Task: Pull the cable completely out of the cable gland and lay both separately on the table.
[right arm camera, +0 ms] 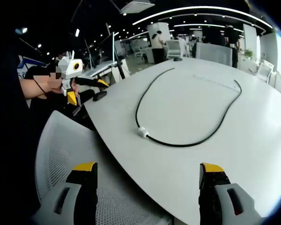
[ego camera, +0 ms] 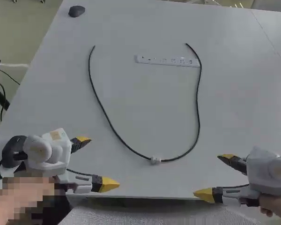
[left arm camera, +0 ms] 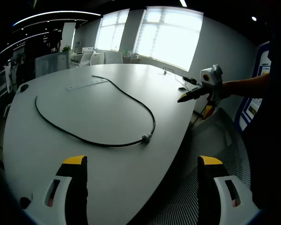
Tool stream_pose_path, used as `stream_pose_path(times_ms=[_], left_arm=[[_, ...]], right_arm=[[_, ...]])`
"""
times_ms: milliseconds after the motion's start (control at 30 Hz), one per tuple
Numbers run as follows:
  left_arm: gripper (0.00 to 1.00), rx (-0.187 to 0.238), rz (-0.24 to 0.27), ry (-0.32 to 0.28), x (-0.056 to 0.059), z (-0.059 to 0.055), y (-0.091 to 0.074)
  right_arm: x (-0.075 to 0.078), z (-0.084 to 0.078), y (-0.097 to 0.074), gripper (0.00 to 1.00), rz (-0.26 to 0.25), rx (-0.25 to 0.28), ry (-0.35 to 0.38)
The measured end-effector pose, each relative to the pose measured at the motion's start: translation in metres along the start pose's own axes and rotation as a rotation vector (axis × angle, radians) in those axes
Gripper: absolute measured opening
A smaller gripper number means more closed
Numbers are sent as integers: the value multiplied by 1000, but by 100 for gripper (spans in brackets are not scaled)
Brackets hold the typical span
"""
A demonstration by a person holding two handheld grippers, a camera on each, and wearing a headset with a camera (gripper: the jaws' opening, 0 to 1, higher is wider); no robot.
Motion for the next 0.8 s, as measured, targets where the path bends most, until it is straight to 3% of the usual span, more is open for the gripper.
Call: stream_pose_path(times_ms=[333, 400, 533, 800], left_arm=[[98, -39, -5, 11, -2, -10, 2], [98, -39, -4, 5, -2, -10, 2], [95, -50, -11, -1, -2, -10, 2], [97, -42, -3, -5, -5, -5, 4]], right_arm=[[0, -2, 2, 88, -15, -32, -45], [-1, -4, 4, 88, -20, -51, -66], [-3, -4, 7, 89, -19, -48, -67], [-6, 0, 11, 88, 4, -52, -73]])
Point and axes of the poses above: the centre of the closed fingertips' face, and the gripper's own axes: y roughly forward along the fingers, x roughly to its right, z roughly out of its top, the point moved 3 cm from there along -y, roughly backward along the fingers, and after that the axes turned 6 degrees about -x, right-handed, at the moved point
